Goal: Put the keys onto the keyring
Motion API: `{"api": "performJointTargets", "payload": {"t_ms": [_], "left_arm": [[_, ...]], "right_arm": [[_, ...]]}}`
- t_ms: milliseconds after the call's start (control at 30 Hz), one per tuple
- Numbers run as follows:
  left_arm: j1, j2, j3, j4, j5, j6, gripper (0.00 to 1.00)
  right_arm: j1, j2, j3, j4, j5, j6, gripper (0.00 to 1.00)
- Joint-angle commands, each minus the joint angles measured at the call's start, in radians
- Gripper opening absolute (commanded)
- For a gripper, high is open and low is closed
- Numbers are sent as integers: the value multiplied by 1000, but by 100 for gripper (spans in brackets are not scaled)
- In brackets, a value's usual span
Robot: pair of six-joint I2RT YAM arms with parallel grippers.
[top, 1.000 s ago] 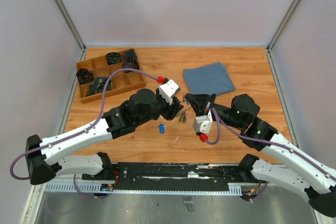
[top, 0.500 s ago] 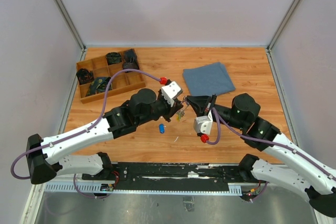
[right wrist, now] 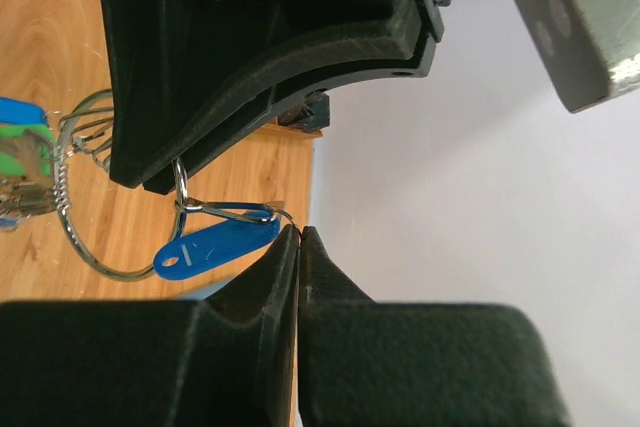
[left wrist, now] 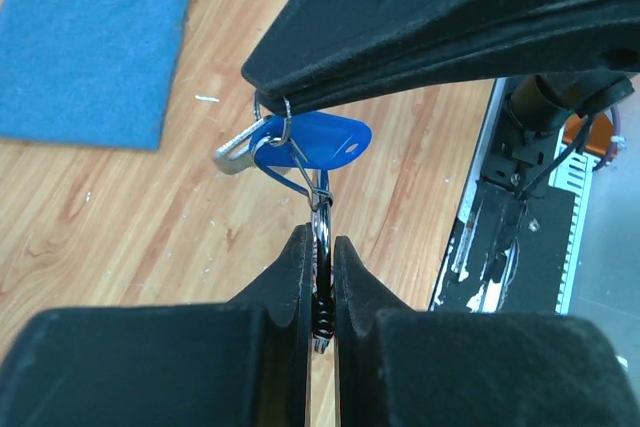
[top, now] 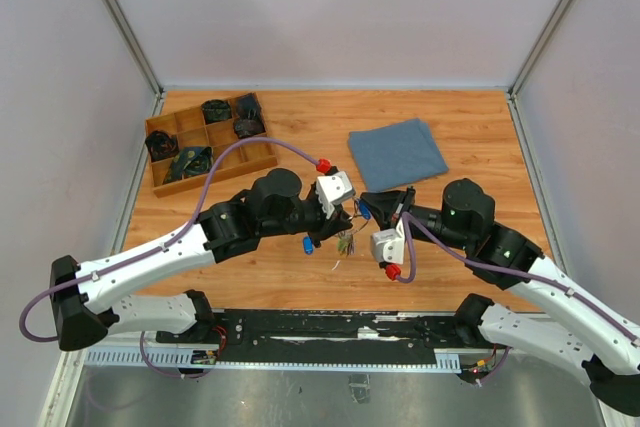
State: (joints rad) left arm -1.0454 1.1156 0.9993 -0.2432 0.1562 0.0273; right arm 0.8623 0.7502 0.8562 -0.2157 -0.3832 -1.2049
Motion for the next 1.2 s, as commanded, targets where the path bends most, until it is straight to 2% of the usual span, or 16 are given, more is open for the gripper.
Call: {"api": "performJointTargets", "payload": {"t_ms": [0, 167, 433, 567, 700, 900, 1033, 1167], "left_arm": [[-20, 10, 44, -36, 45, 26, 0], [-35, 18, 50, -39, 36, 33, 1], [-50, 25, 52, -50, 35, 39, 0], [-57, 25, 45, -44, 40, 35, 1], [-58, 23, 30, -28, 41, 16, 1], [-58, 9, -4, 19, 60, -25, 0], [-58, 12, -19, 52, 84, -46, 0], [-58, 22, -26, 64, 92, -56, 1]], "right_arm": [[12, -3, 50, -41, -10, -18, 1], [15, 16, 60, -102, -17, -34, 1], [15, 37, 29, -97, -40, -42, 1], [19, 45, 0, -52, -35, -27, 15], [21, 19, -48, 86, 7, 61, 28], [22, -72, -115, 211, 141, 254, 34], [22, -105, -110, 143, 190, 335, 46], [21, -130, -94, -14, 184, 274, 47]]}}
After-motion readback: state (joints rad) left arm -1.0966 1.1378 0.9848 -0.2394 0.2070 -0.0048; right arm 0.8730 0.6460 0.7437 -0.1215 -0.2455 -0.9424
